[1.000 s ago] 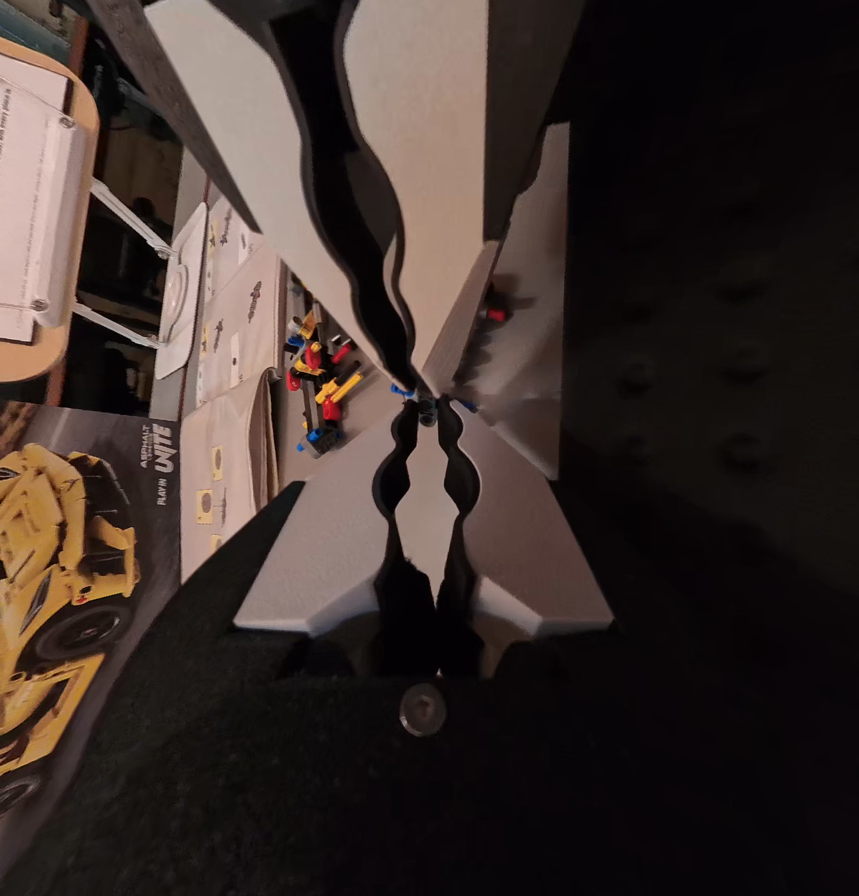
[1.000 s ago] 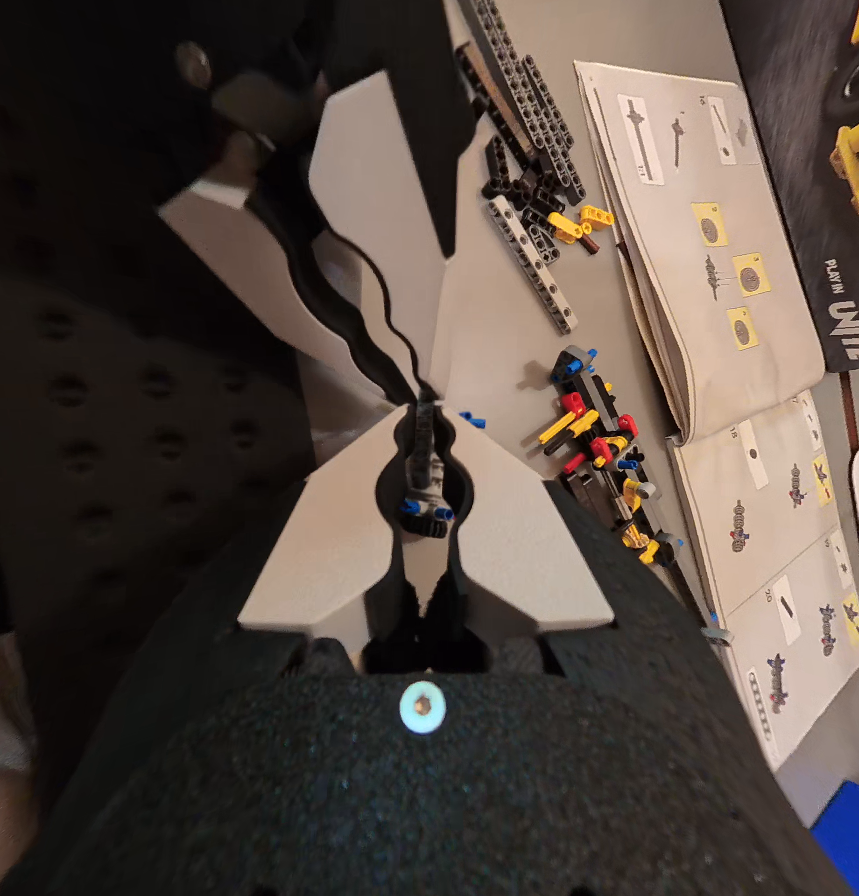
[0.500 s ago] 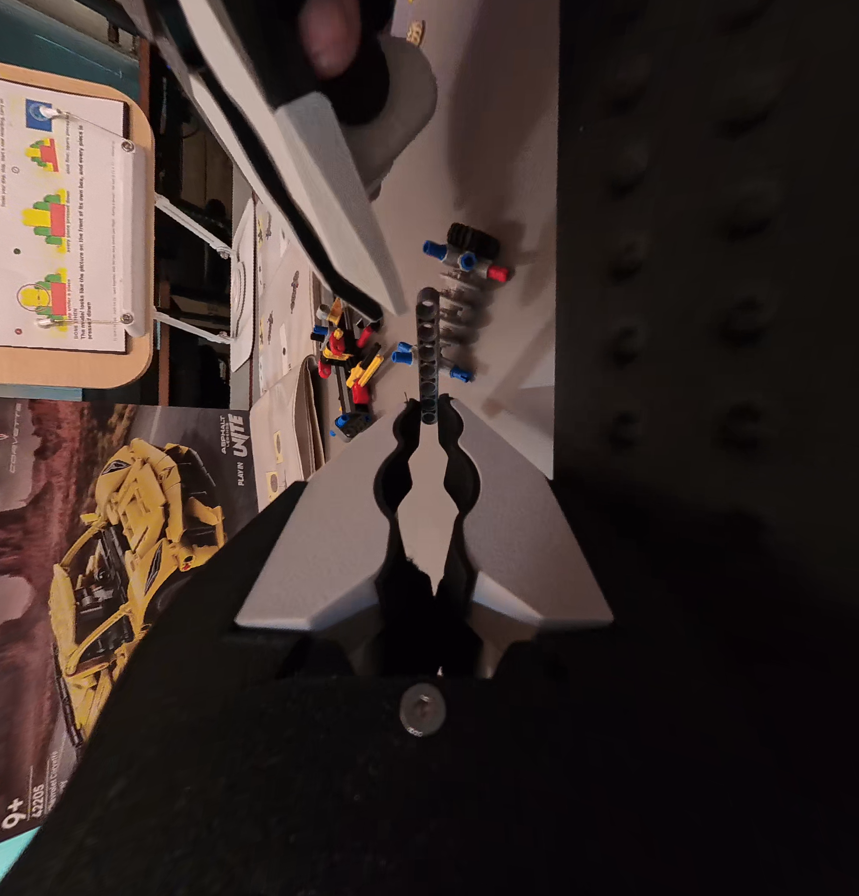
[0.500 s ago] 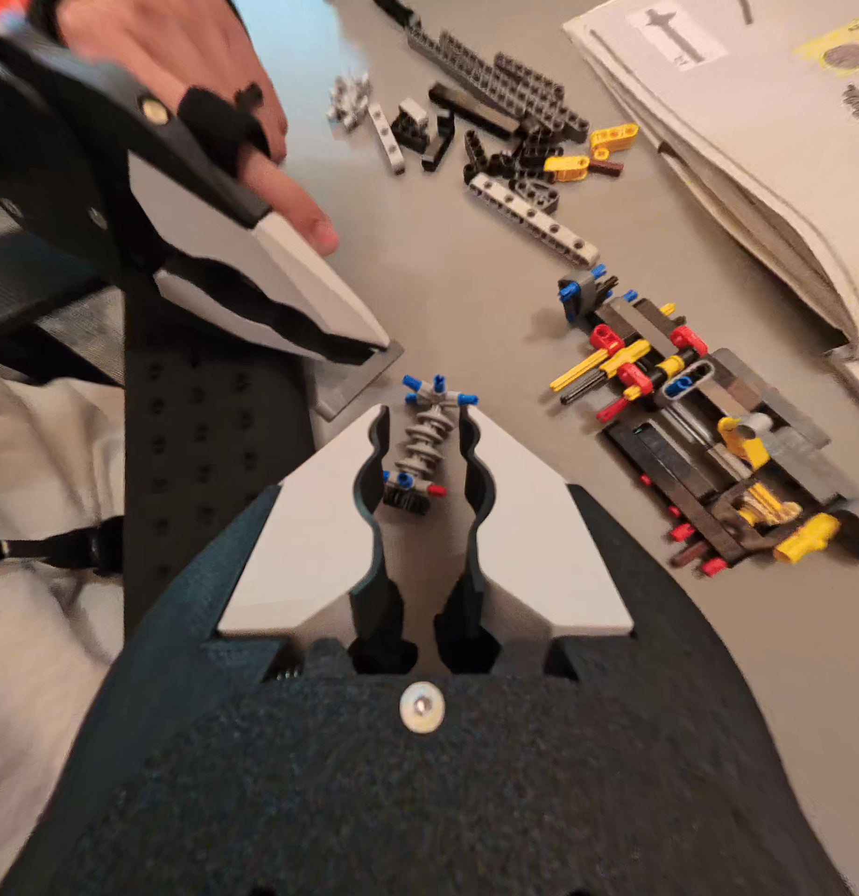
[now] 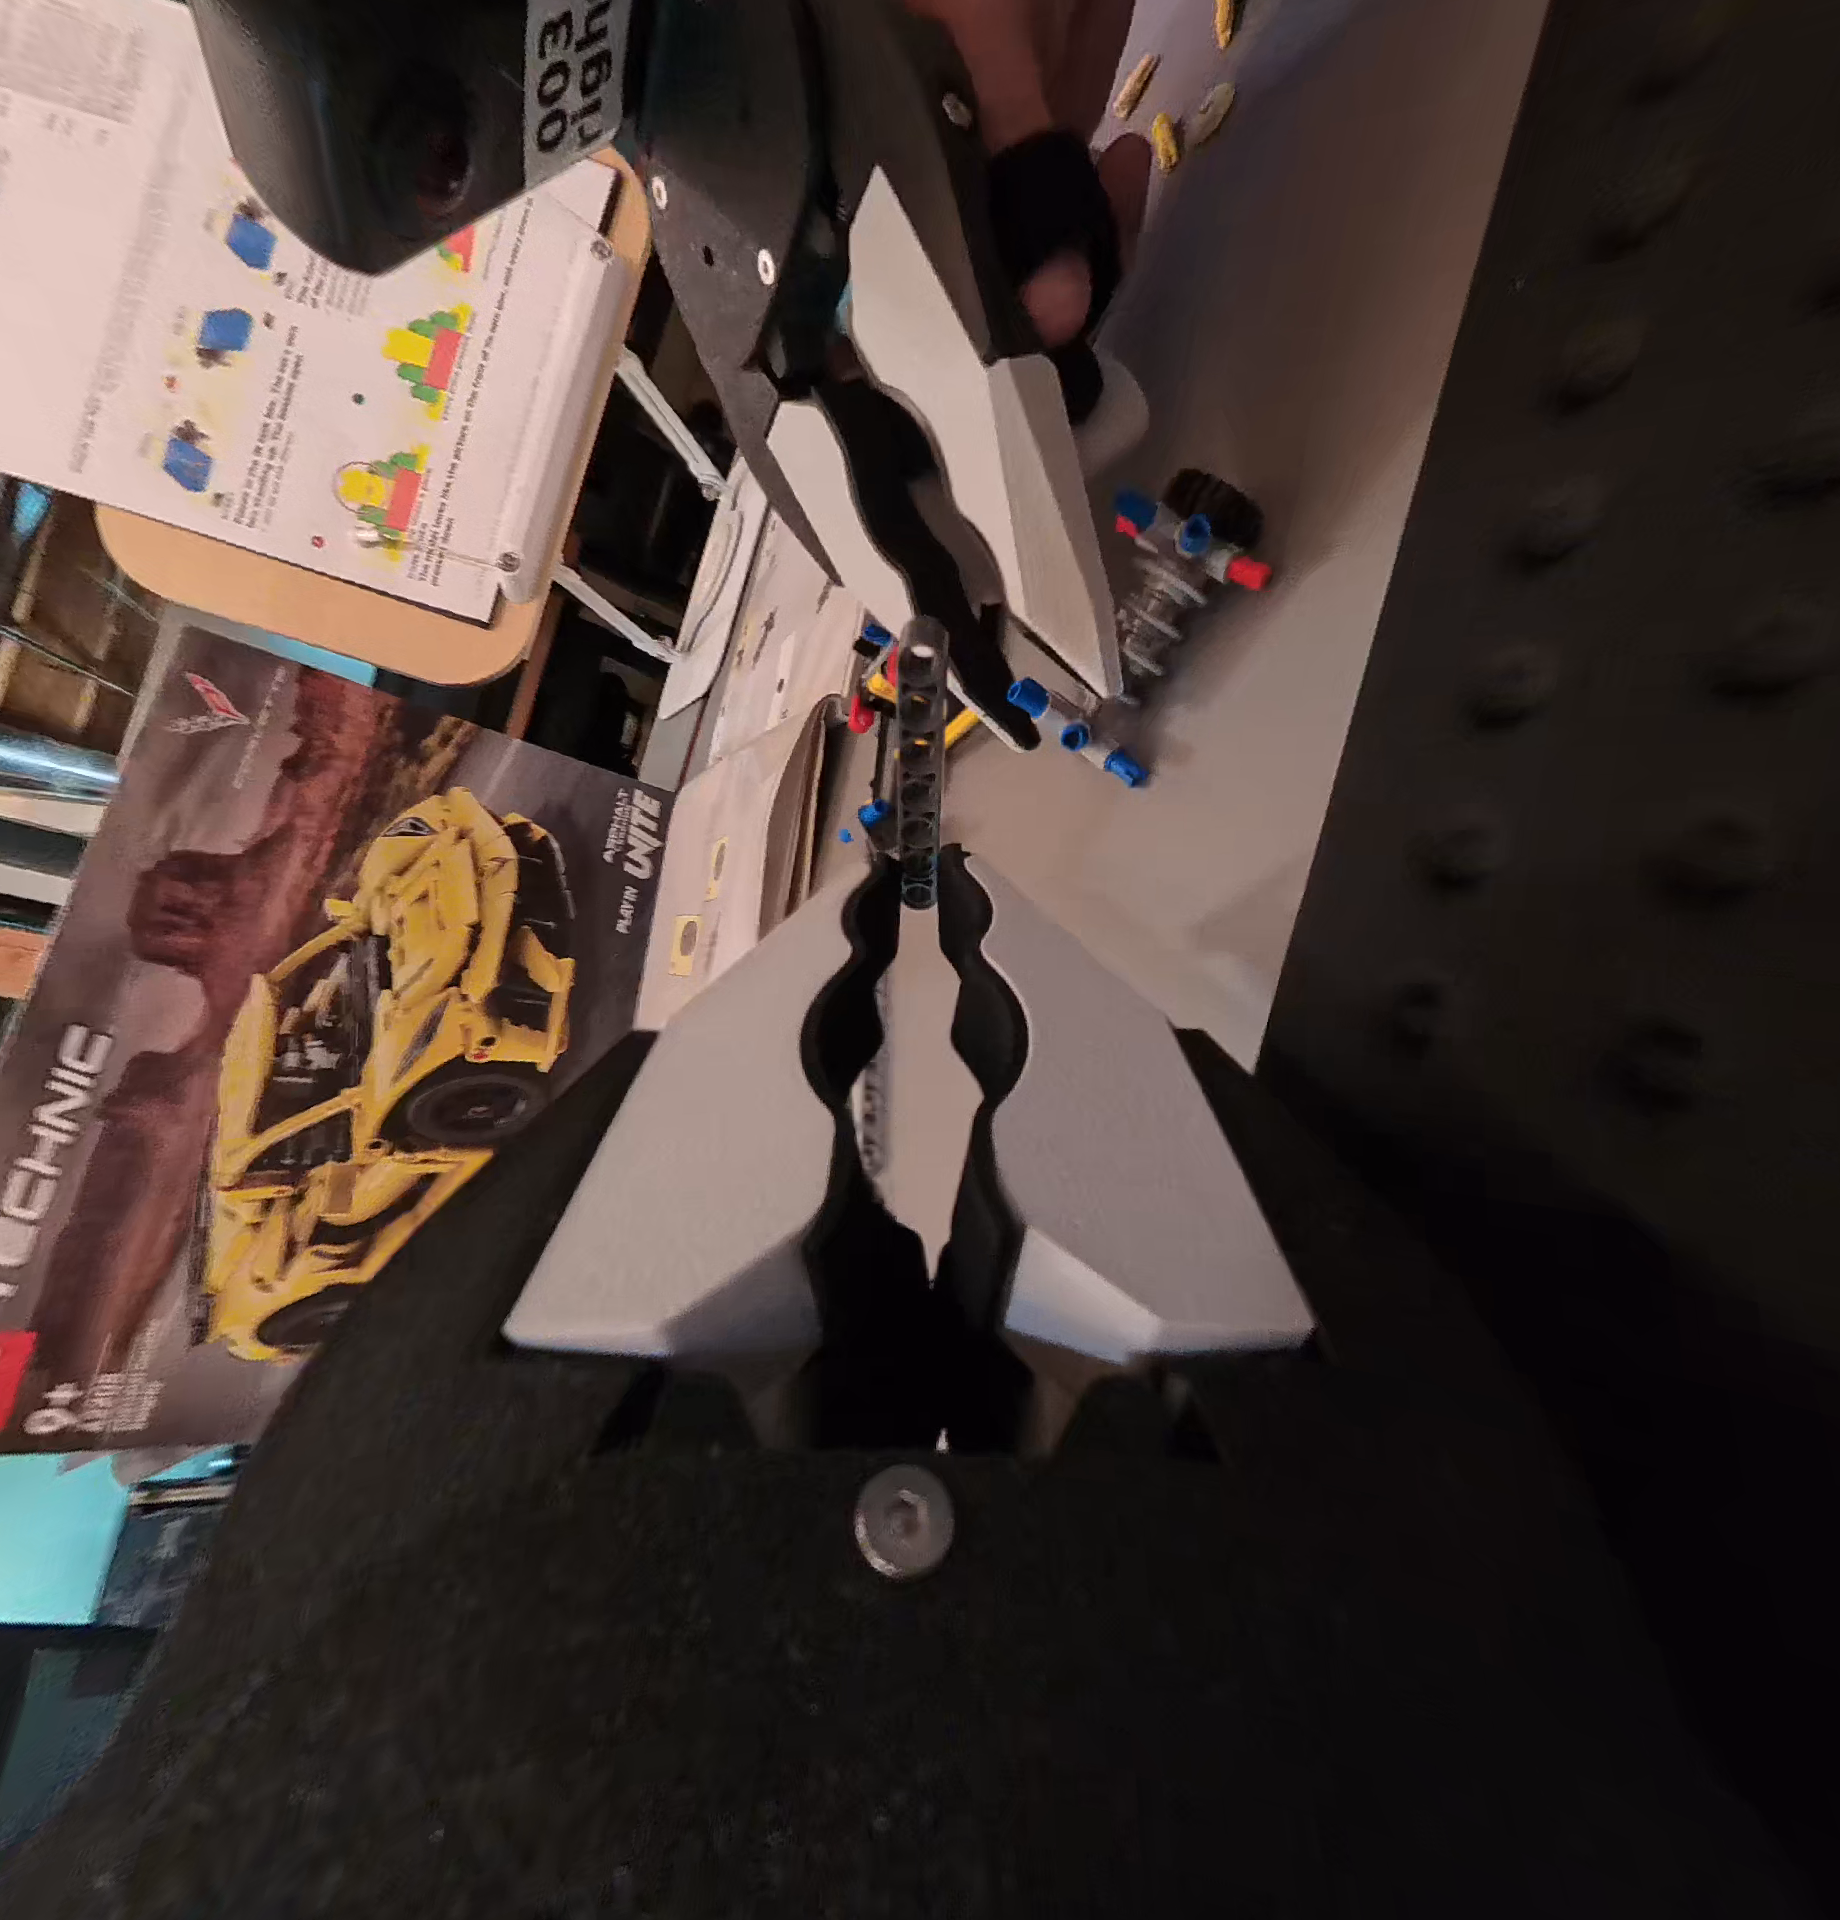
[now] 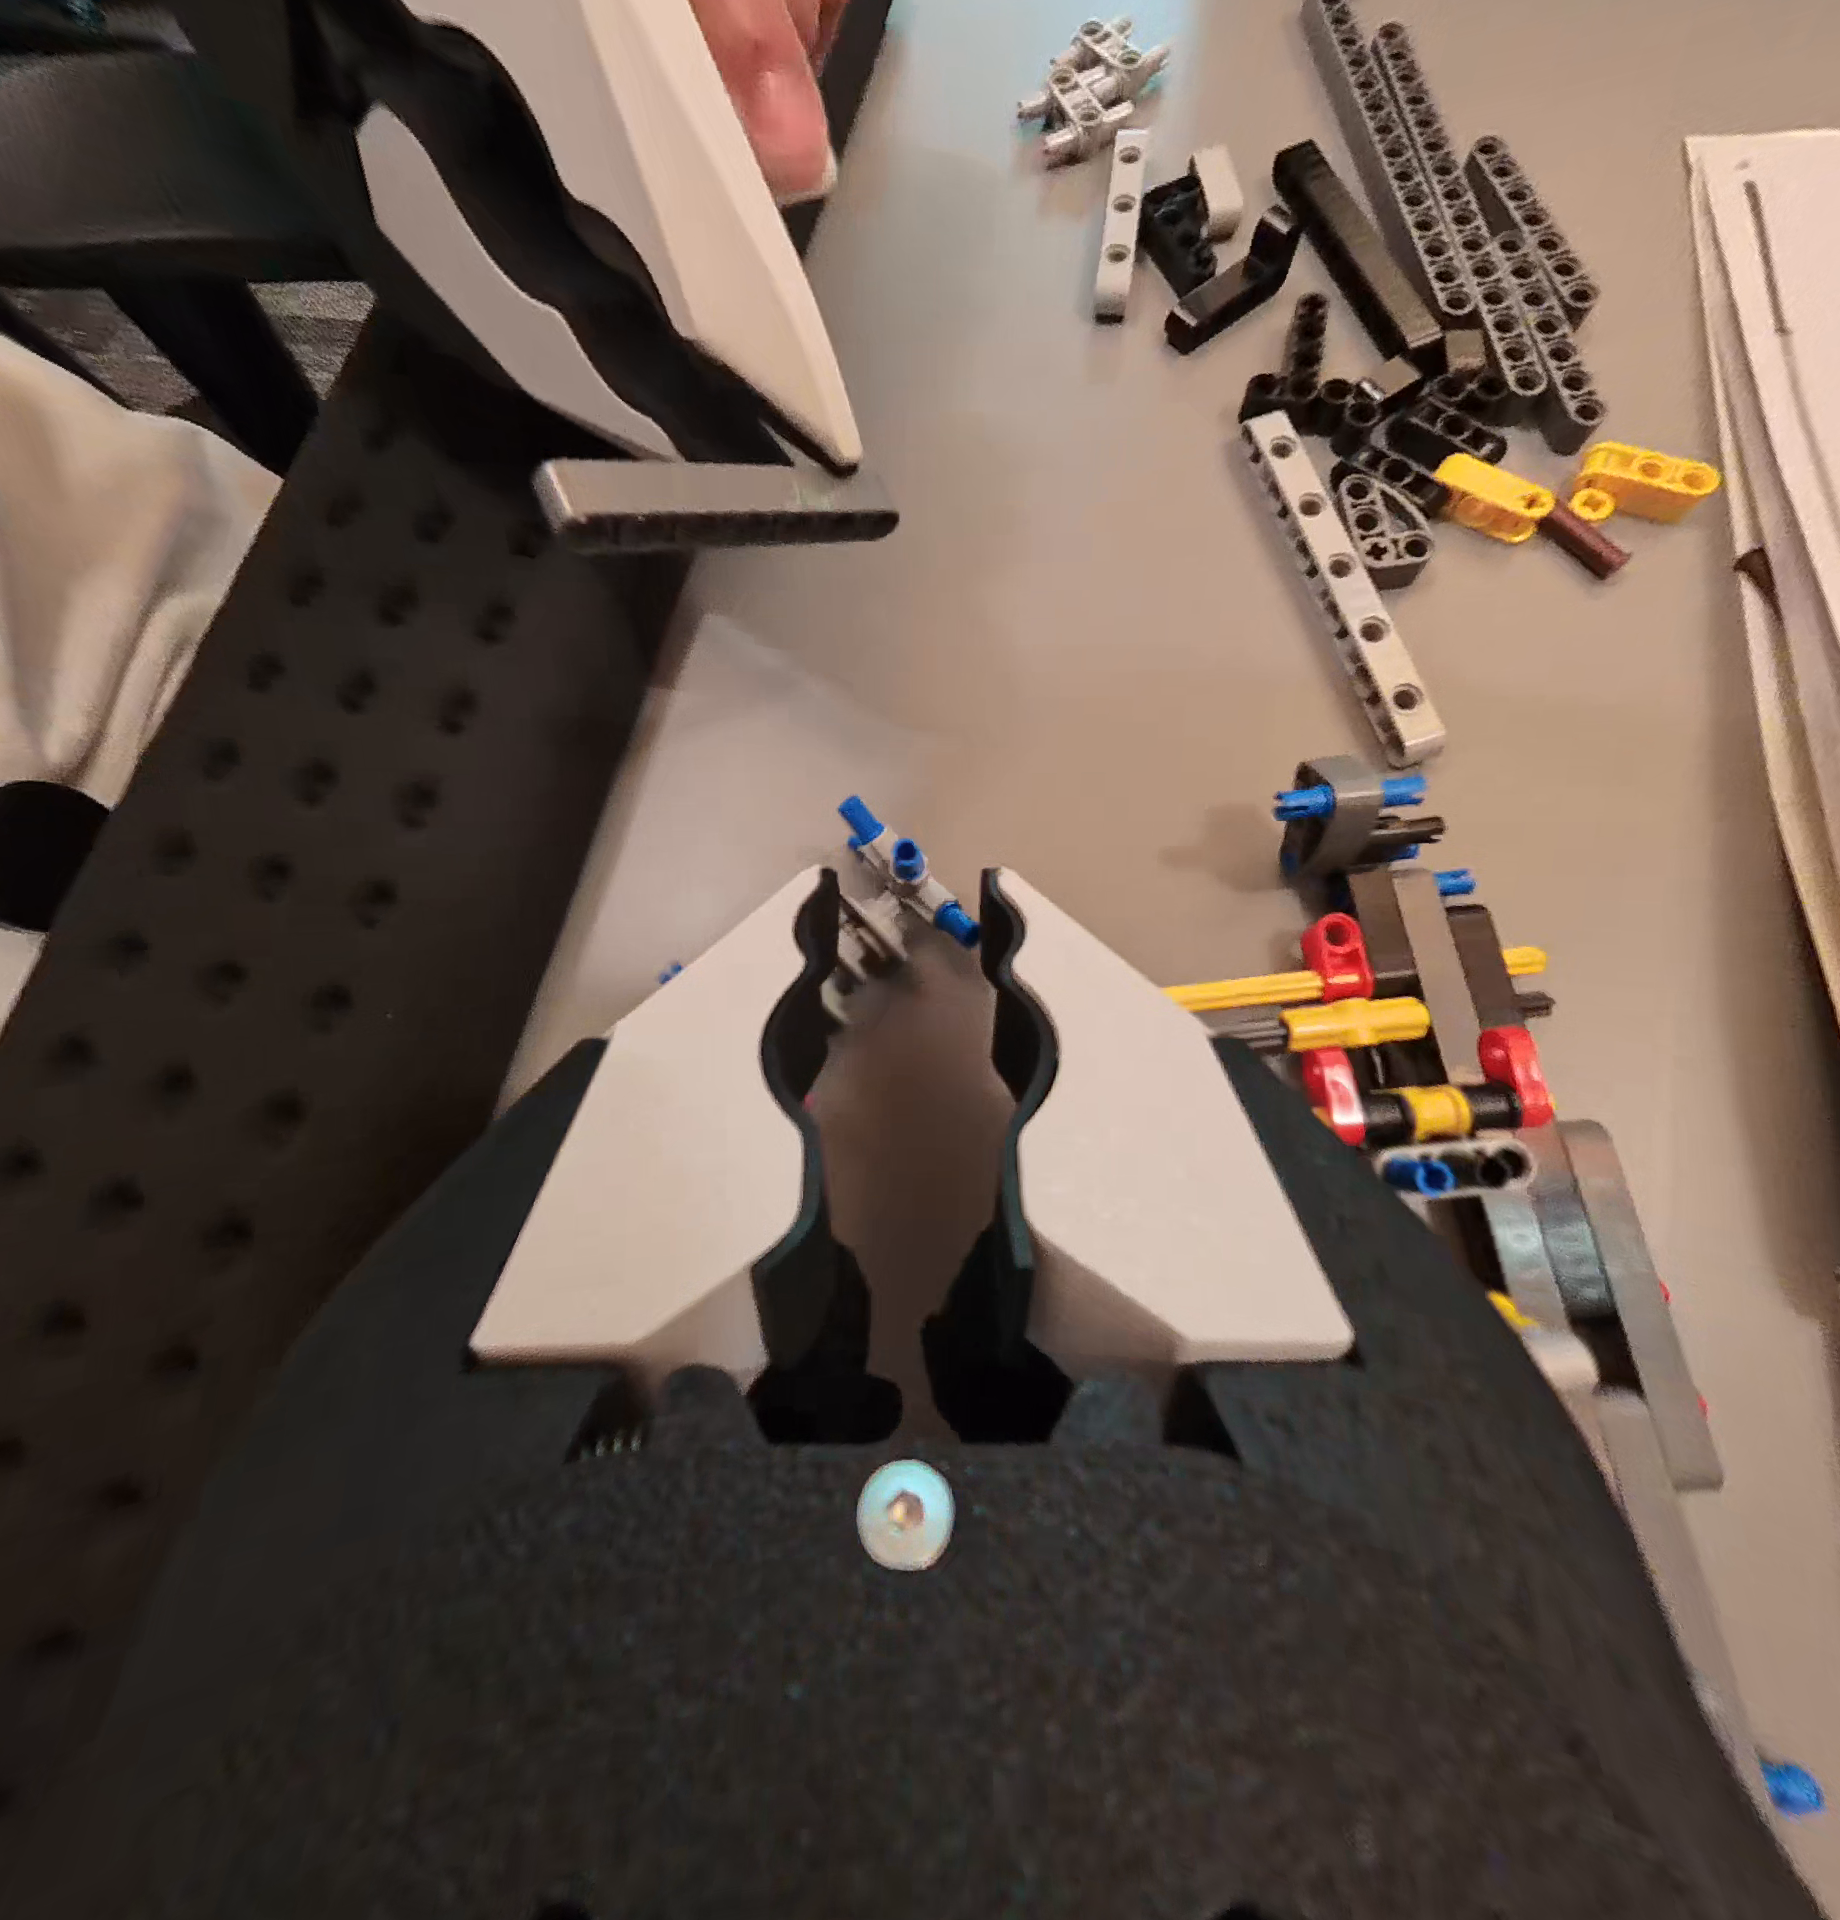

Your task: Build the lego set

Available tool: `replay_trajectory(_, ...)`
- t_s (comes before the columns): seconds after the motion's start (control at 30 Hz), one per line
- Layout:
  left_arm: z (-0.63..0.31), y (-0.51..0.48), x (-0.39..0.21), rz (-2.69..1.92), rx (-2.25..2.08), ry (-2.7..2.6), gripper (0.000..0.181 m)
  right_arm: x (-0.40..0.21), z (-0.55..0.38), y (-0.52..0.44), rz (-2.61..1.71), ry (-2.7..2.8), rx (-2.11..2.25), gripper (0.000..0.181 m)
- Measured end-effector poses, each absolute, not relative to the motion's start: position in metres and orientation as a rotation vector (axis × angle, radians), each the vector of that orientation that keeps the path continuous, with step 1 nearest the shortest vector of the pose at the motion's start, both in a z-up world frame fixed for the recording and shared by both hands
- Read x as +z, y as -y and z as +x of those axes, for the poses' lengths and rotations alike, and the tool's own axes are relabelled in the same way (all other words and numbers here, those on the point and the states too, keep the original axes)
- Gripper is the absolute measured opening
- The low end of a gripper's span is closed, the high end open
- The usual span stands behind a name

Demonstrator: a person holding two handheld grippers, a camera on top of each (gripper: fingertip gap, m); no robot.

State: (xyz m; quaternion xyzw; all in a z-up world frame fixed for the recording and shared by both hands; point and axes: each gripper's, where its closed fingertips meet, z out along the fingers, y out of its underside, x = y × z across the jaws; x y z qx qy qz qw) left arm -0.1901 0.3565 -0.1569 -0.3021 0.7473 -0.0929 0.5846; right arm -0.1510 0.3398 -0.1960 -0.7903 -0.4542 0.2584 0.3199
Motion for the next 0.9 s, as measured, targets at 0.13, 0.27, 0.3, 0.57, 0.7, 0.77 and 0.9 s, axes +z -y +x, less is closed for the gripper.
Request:
replay_trajectory(0.13,-0.19,-0.358,-0.153,-0.748,-0.287,-1.712,0.006,-0.195,-0.154,-0.337,-2.096,1.171,0.787,0.015)
replay_trajectory(0.27,-0.19,-0.362,-0.153,-0.758,-0.317,-1.701,0.006,-0.191,-0.147,-0.34,-2.113,1.042,0.853,0.006)
replay_trajectory(0.3,-0.189,-0.362,-0.152,-0.742,-0.312,-1.695,0.006,-0.185,-0.147,-0.34,-2.098,0.99,0.898,0.006)
replay_trajectory(0.57,-0.18,-0.358,-0.125,-0.456,-0.116,-1.543,0.006,-0.135,-0.143,-0.347,-1.977,0.864,0.83,0.006)
replay_trajectory(0.7,-0.182,-0.346,-0.121,-0.312,-0.018,-1.497,0.005,-0.135,-0.154,-0.336,-1.97,1.112,0.591,0.006)
replay_trajectory(0.77,-0.18,-0.339,-0.13,-0.257,-0.002,-1.536,0.005,-0.139,-0.155,-0.334,-2.006,1.147,0.581,0.006)
replay_trajectory(0.9,-0.177,-0.333,-0.14,-0.215,-0.004,-1.586,0.005,-0.138,-0.155,-0.327,-2.058,1.19,0.594,0.006)
